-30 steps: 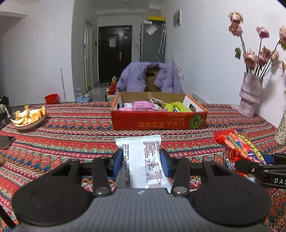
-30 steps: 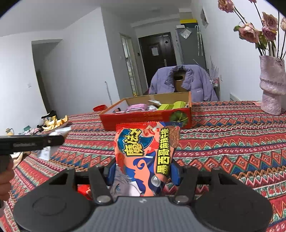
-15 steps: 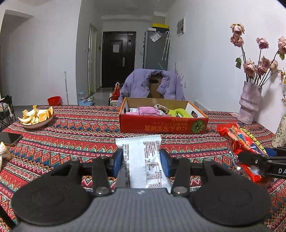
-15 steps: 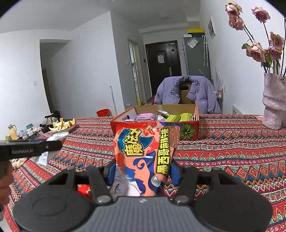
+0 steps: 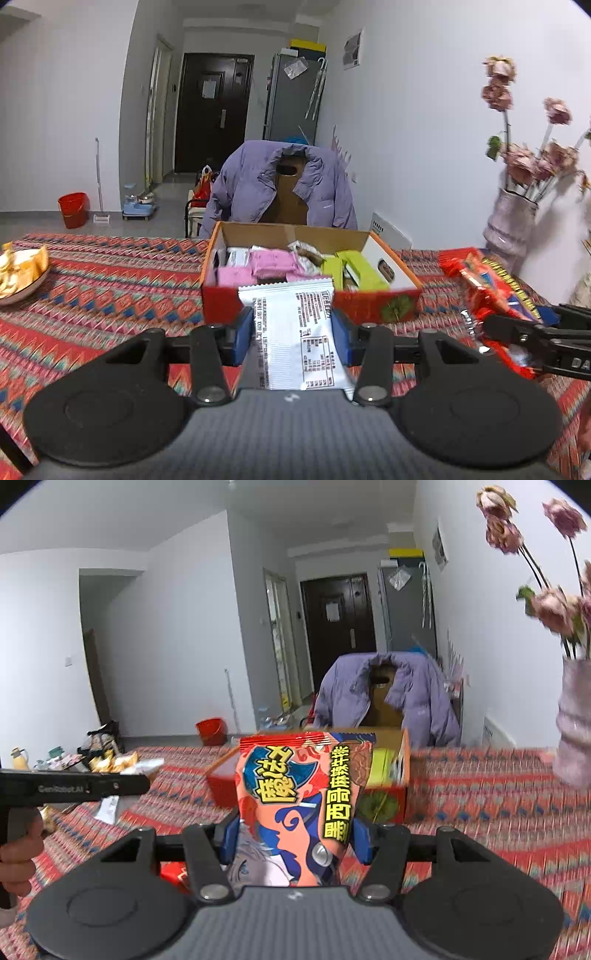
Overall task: Organize snacks
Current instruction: 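Carry the white packet and chip bag into the box and open both tools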
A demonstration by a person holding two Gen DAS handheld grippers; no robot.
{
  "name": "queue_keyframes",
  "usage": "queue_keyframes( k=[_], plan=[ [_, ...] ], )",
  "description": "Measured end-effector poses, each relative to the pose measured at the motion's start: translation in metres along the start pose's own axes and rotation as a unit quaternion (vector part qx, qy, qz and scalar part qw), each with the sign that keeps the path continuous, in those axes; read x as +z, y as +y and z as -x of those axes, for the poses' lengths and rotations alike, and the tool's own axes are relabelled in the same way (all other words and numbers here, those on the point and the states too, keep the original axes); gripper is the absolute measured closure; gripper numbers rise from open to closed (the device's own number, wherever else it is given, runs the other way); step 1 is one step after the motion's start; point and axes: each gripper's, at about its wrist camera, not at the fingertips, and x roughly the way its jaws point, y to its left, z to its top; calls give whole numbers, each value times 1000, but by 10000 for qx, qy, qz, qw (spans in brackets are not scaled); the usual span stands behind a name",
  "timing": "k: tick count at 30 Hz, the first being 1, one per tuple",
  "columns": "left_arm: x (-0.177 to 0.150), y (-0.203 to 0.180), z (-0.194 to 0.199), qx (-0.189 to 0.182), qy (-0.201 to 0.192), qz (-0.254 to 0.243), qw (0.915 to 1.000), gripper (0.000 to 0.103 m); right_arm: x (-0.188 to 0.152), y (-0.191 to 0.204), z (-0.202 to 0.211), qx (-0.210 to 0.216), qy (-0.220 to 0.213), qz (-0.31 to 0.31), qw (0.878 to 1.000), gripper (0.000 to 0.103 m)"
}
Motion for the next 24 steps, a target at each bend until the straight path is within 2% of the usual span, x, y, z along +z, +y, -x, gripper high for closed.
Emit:
queue_keyframes(
  k=[4,9,12,16,19,20,23,24],
  plan=[
    [33,4,-67,-158,440,313,9984,58,30,-17,-44,-57,-20,101,9999,46],
    [60,-17,-141,-262,721,288,9966,58,63,-45,-130,-206,287,213,9991,46],
    [70,-25,-180,-92,809,374,9960,58,70,-65,-178,-69,589,-72,9982,46],
    [76,-27,-220,-20,946,459,9945,58,61,-75,-227,-333,841,-4,9959,46],
    [76,-29,-238,-65,1015,446,9938,58,48,-81,-249,-417,1044,17,9937,36],
    [75,-30,-242,-74,1024,414,9939,58,44,-81,-251,-413,1081,20,9933,30],
    [73,-33,-253,-125,1072,375,9935,58,38,-86,-248,-486,950,-33,9943,17],
    [72,-34,-256,-130,1091,379,9932,58,40,-89,-245,-536,882,-80,9946,17]
  ],
)
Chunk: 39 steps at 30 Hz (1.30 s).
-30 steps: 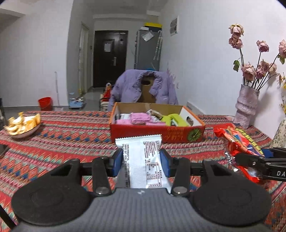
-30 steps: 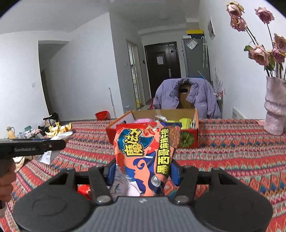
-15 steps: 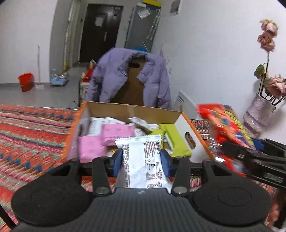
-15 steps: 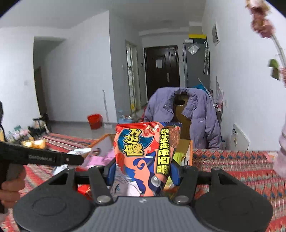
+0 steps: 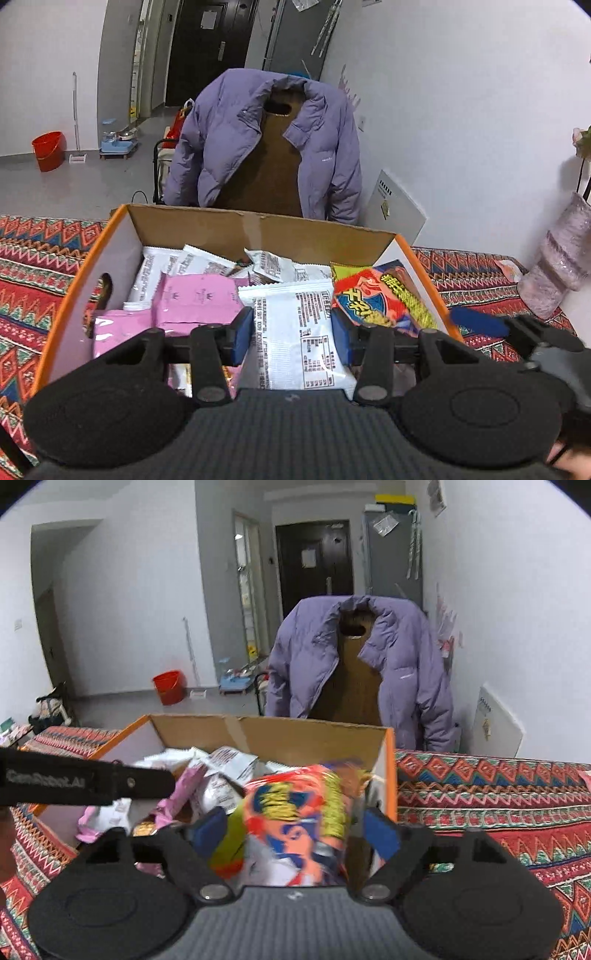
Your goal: Organize snacks
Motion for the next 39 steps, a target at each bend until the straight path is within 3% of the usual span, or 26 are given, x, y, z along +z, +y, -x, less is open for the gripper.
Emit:
queue_keyframes(
  k=[6,8,9,14,23,27,29,33,39],
  plan=[
    [15,-6,-25,134,30,-152,9998,53,10,-24,28,-62,-323,-286,9990,13],
    [22,-6,-32,268,104,-110,9995,25,11,-25,35,-59,-315,-220,9992,13],
    [24,-5,-31,273,58,-93,9996,22,11,-24,39,-60,-332,-182,9993,13],
    [25,-5,-6,216,-115,-315,9992,21,20,-18,52,-72,-335,-34,9994,13],
    [20,18,69,600,-357,-664,9953,20,27,11,84,250,-94,294,9992,9],
    [2,34,117,894,-667,-1039,9883,14,20,20,112,236,-90,406,9989,3],
    [-11,43,142,1016,-871,-1133,9845,3,15,25,125,232,-54,434,9988,2],
    [-39,57,180,1121,-1119,-1164,9805,0,2,37,147,178,-112,460,9987,0],
    [-69,61,215,1144,-1519,-1126,9753,0,-20,54,175,-23,-557,512,9971,0]
  ],
)
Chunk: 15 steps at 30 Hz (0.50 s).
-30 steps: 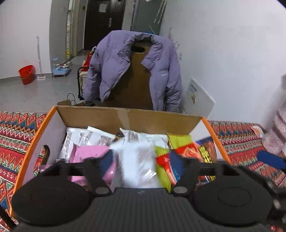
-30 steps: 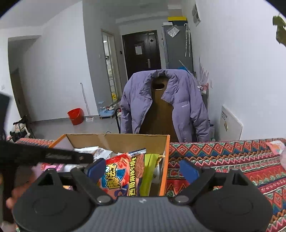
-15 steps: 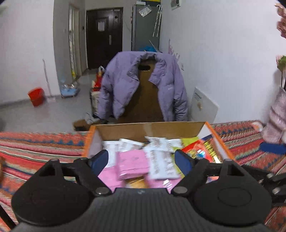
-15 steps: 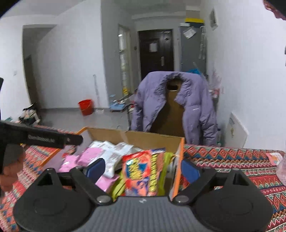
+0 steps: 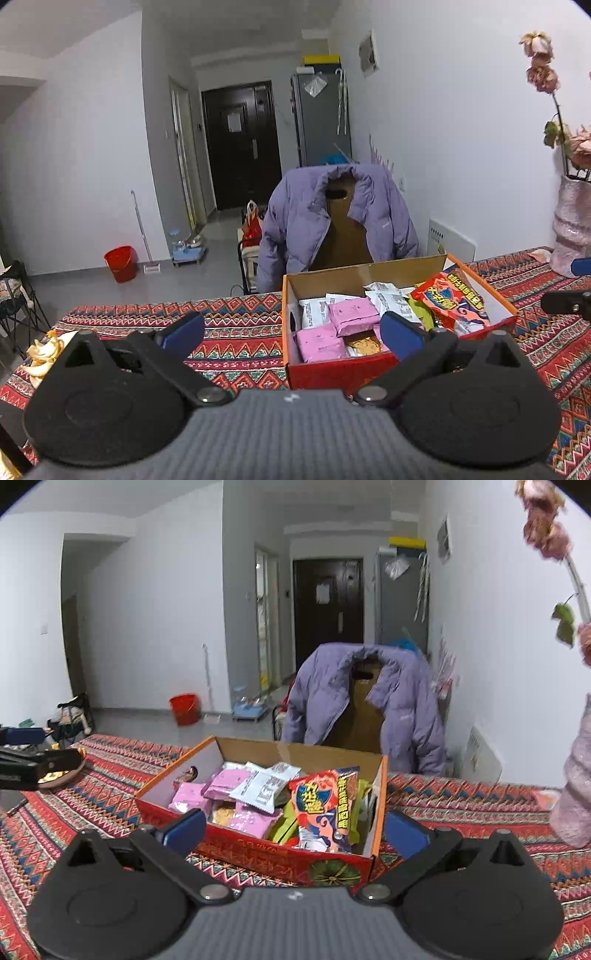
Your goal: Organize snacks
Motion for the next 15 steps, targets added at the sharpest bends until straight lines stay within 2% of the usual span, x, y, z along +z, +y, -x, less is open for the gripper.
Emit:
queue_keyframes(
  k=[8,15],
  plan=[
    [-10,7,37,-65,-135,253,9996,0,-8,19,29,6,-81,100,9999,0],
    [-35,4,72,-20,-112,320,9994,0,-25,32,69,139,-267,-72,9995,0]
  ],
)
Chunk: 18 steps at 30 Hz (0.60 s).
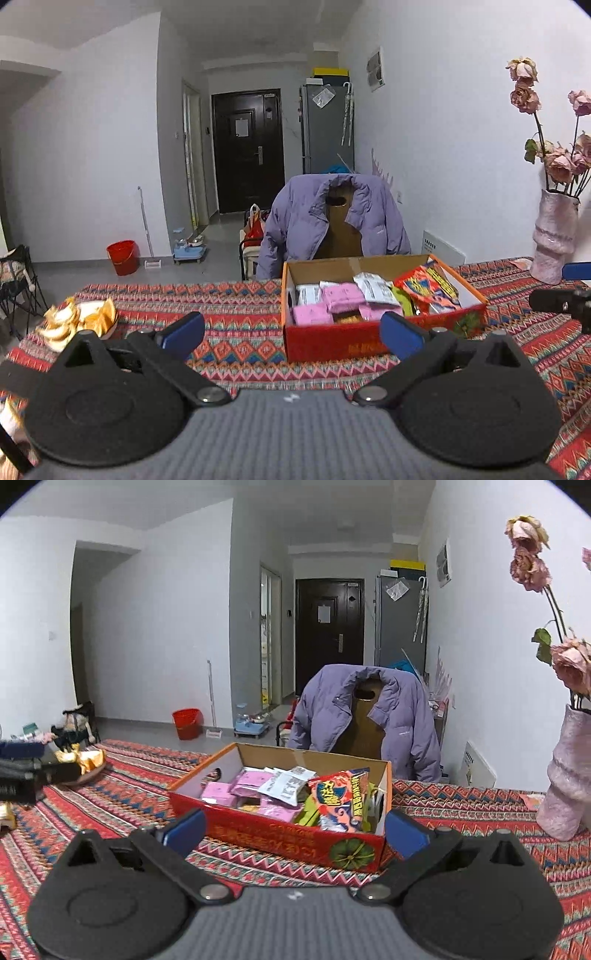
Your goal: Organize snacks
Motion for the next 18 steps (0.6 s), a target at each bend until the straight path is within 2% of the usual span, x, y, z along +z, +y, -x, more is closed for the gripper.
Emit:
queue_keyframes(
  k=[10,18],
  plan=[
    [-48,2,88,190,-124,282,9993,0,-47,29,79,106,-372,-99,9992,0],
    [-102,-14,154,89,-255,238,9994,0,-97,65,150,203,-493,-63,9986,0]
  ],
)
